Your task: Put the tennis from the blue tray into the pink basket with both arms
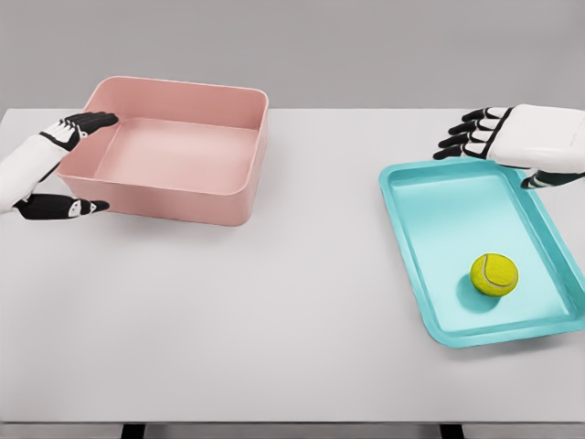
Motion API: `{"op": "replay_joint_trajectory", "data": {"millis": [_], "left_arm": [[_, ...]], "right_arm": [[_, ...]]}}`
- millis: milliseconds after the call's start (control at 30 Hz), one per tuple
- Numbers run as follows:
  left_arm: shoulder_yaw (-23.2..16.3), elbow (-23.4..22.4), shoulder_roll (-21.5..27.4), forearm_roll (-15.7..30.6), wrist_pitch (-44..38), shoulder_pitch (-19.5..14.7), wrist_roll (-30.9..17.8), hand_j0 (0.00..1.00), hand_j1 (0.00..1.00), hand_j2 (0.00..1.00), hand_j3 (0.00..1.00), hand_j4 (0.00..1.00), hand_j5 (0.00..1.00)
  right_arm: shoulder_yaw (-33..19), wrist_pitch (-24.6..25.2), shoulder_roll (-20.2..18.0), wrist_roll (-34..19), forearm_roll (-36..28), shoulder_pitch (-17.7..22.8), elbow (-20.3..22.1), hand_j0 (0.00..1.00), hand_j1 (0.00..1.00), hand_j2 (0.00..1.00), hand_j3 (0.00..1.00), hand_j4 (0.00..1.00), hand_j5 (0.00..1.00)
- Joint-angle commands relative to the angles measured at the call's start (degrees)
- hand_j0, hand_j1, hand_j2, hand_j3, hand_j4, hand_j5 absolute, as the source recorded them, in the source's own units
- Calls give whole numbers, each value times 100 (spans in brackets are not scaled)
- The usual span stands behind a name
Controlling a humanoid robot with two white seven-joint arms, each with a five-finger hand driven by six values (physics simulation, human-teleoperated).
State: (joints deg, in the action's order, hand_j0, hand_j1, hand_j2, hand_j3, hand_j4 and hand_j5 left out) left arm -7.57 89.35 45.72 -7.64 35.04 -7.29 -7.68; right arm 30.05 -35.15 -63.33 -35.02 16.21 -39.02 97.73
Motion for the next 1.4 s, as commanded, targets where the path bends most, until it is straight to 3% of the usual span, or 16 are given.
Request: {"op": "replay_joint_trajectory", "data": {"millis": [0, 67, 167, 200, 267, 300, 333, 400, 600, 767, 867, 933, 1100, 1267, 1367], "left_arm": [[1, -23, 24, 43, -4, 0, 3, 100, 100, 100, 100, 100, 100], [10, -23, 24, 43, -4, 0, 3, 100, 100, 100, 100, 100, 100], [1, -23, 24, 35, -4, 0, 3, 100, 100, 100, 100, 100, 100], [1, -23, 24, 35, -4, 0, 3, 100, 100, 100, 100, 100, 100], [10, -23, 24, 35, -4, 0, 3, 100, 100, 100, 100, 100, 100], [1, -31, 42, 26, -4, 0, 3, 100, 100, 100, 100, 100, 100], [1, -31, 68, 26, -4, 9, 3, 100, 100, 100, 100, 100, 100], [1, -31, 86, 52, -4, 9, 3, 100, 100, 100, 100, 100, 100], [1, -31, 121, 96, -4, 0, 3, 100, 100, 100, 100, 100, 100], [-43, -31, 402, 711, -4, 26, 56, 100, 100, 100, 100, 100, 100], [-517, 21, 911, 1914, -4, 404, 47, 100, 100, 100, 100, 100, 100], [-956, 30, 1360, 2565, -4, 422, 47, 100, 100, 100, 100, 100, 100], [-1870, 153, 1834, 3664, -4, 422, 47, 100, 100, 100, 100, 100, 100], [-2451, 276, 1958, 4104, -4, 448, 56, 100, 100, 100, 100, 100, 100], [-2468, 294, 1958, 4130, -4, 466, 56, 100, 100, 100, 100, 100, 100]], "right_arm": [[-8, 15, -22, 2, -31, 0, 18, 100, 100, 100, 100, 100, 100], [-25, 15, -65, 2, -66, -18, 18, 100, 100, 100, 100, 100, 100], [-8, 15, -548, 2, -101, 0, 263, 100, 100, 100, 100, 100, 100], [-17, 324, -689, 2, -547, 61, 264, 98, 98, 98, 98, 98, 98], [308, 685, -1506, 2, -2314, 176, 238, 98, 98, 98, 98, 98, 98], [335, 798, -1612, 2, -2981, 176, 211, 98, 98, 98, 98, 98, 98], [335, 974, -1612, 2, -3431, 176, 132, 98, 98, 98, 98, 98, 98], [396, 1124, -1612, 2, -3678, 211, 132, 98, 98, 98, 98, 98, 98], [1275, 1072, -1621, 2, -3538, 237, 35, 99, 99, 99, 99, 99, 99], [1679, 1072, -1604, 2, -3177, 246, 9, 99, 99, 99, 99, 99, 99], [1803, 1080, -1595, 2, -3063, 255, 0, 99, 99, 99, 99, 99, 99], [1961, 1089, -1560, 2, -3063, 255, -44, 99, 99, 99, 99, 99, 99], [2102, 1080, -1402, 2, -2993, 272, -263, 99, 99, 99, 99, 99, 99], [2172, 1089, -1217, 2, -2984, 264, -457, 99, 99, 99, 99, 99, 99], [2312, 1063, -1173, 2, -2975, 264, -580, 99, 99, 99, 99, 99, 99]]}}
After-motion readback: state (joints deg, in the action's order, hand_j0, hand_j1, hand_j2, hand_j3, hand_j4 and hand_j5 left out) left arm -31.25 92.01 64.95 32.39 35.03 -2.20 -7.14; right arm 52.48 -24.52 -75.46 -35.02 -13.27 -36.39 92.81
